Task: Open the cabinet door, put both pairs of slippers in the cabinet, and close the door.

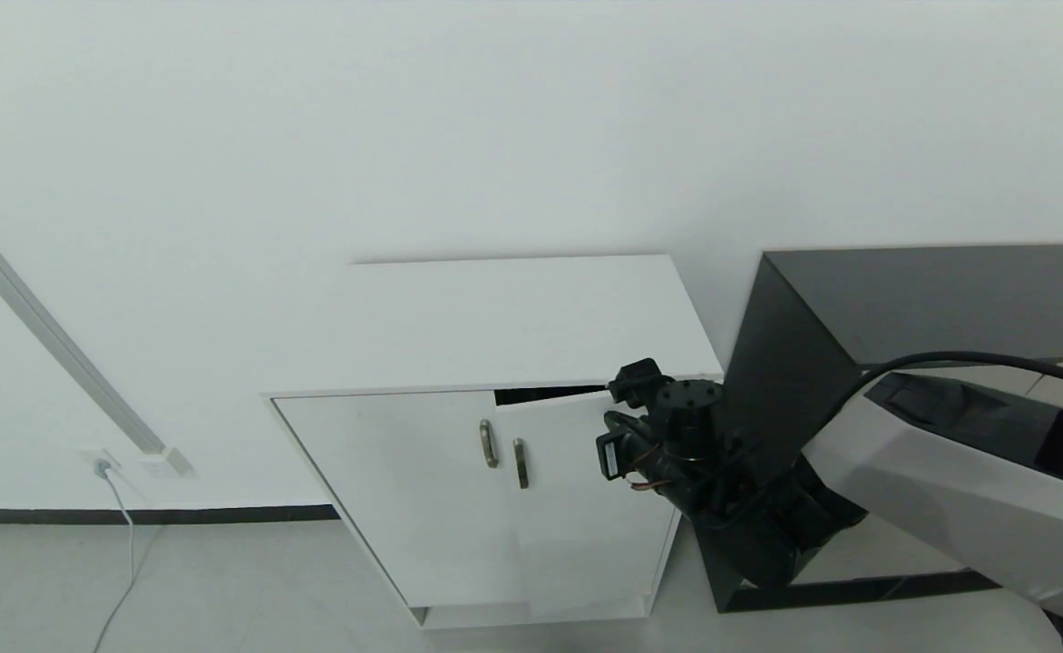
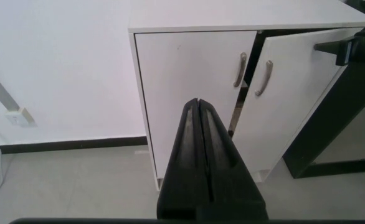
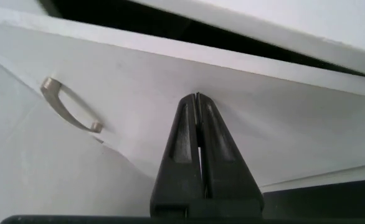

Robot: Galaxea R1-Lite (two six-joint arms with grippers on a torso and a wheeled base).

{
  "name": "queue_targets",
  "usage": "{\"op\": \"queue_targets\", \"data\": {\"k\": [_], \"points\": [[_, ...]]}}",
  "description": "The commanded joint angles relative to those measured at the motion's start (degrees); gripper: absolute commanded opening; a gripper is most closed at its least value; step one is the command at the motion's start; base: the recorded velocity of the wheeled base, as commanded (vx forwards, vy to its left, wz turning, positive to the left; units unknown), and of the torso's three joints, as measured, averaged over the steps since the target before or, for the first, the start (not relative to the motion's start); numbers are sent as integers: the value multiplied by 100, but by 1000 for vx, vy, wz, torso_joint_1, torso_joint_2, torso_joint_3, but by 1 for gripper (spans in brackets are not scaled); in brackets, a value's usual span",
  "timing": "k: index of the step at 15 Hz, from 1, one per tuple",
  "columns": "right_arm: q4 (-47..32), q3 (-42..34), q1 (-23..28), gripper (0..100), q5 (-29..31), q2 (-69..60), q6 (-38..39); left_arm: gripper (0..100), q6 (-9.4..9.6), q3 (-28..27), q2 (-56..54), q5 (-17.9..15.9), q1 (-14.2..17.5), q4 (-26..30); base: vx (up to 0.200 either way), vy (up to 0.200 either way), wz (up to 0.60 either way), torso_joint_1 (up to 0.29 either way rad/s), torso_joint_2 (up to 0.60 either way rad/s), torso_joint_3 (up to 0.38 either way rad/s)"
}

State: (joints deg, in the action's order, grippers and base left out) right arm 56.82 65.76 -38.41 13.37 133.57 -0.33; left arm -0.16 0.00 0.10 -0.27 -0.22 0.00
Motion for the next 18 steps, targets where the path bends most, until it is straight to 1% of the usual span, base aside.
{"op": "queue_targets", "data": {"k": [1, 18], "points": [[-4, 183, 80, 0, -1, 204, -2, 0, -2, 0, -1, 0, -4, 0, 0, 0, 0, 0, 0, 0], [-92, 385, 141, 0, -1, 231, -29, 0, -11, 0, -1, 0, 4, 0, 0, 0, 0, 0, 0, 0]]}}
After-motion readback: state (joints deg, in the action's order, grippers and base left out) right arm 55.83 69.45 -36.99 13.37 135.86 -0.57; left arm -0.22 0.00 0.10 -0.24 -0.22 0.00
